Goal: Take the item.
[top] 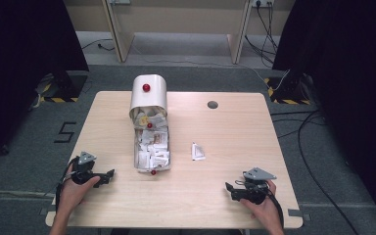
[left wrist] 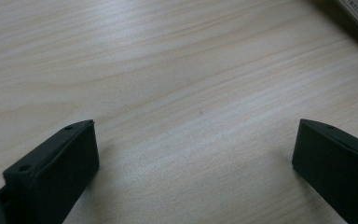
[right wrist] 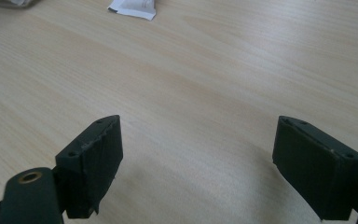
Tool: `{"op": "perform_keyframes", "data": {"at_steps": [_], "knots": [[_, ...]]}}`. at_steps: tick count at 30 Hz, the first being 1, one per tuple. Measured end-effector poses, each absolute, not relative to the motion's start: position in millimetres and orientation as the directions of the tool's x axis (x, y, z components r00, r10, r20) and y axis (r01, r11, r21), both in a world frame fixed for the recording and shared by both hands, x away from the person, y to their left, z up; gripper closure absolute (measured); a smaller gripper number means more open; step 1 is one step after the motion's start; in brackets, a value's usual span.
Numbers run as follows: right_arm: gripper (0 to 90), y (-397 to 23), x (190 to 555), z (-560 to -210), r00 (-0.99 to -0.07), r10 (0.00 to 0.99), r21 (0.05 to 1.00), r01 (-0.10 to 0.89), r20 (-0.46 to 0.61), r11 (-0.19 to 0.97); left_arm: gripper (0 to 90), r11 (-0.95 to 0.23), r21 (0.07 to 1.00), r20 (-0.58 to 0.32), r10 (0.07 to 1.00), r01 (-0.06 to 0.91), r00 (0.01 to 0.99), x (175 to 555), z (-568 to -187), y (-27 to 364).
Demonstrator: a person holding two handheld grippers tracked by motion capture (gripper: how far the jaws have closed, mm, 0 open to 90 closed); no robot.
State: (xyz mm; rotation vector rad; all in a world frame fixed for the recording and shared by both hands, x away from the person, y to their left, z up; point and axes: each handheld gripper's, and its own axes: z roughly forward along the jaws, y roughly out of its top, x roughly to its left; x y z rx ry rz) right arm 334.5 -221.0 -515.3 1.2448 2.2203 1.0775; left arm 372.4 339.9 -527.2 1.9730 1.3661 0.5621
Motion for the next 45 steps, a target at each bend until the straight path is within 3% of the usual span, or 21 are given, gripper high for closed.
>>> {"op": "perform_keyframes", "data": {"at_steps": [21, 45], "knots": [[15.9, -227.1, 320.3, -517.3, -0.542, 0.841, 0.725, 0.576, -0.008, 0.378, 0.0, -0.232, 0.726, -0.022, 0.933, 0.647, 0.360, 372.1, -527.2, 339.9], [10.7, -229.3, 299.4, -519.9, -0.520, 0.854, 0.731, 0.581, -0.007, 0.359, 0.0, -0.232, 0.727, -0.022, 0.933, 0.647, 0.360, 372.1, -527.3, 340.0]]}}
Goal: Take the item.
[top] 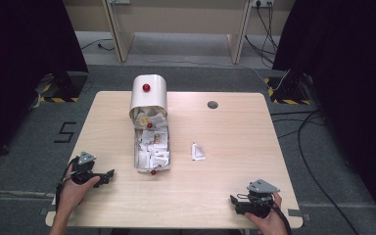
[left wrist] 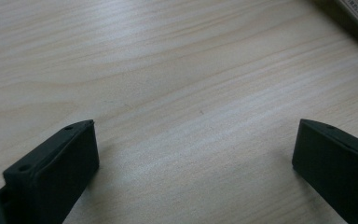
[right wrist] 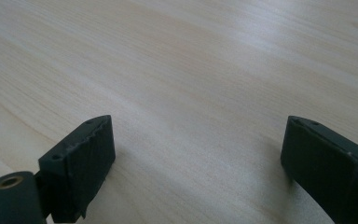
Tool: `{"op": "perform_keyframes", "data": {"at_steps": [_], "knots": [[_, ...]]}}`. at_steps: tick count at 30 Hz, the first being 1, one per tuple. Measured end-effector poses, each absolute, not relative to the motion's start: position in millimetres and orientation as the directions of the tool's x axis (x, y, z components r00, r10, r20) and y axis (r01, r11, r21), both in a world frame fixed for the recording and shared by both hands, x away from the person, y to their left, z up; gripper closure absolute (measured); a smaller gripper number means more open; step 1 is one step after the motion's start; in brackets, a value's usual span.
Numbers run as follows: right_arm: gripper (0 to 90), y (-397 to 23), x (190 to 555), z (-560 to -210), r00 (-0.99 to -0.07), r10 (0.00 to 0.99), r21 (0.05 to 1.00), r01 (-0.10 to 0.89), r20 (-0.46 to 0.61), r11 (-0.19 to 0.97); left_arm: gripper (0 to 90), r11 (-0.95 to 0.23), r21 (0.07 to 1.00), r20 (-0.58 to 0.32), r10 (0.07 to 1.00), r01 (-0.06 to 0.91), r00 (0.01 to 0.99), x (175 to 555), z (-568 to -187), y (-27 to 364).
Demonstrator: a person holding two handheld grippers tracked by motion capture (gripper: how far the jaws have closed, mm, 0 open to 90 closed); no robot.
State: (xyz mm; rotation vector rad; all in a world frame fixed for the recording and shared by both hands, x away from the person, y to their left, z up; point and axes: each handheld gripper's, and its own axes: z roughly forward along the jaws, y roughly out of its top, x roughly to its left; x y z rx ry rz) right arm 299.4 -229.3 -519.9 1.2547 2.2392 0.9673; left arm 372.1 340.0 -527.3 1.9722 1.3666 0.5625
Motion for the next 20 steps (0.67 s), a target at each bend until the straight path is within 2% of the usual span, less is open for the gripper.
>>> {"op": "perform_keyframes", "data": {"at_steps": [20], "knots": [[8.7, -229.1, 291.7, -524.0, -0.504, 0.864, 0.756, 0.563, -0.007, 0.334, 0.0, -0.232, 0.727, -0.022, 0.933, 0.647, 0.360, 372.0, -527.3, 339.9]]}}
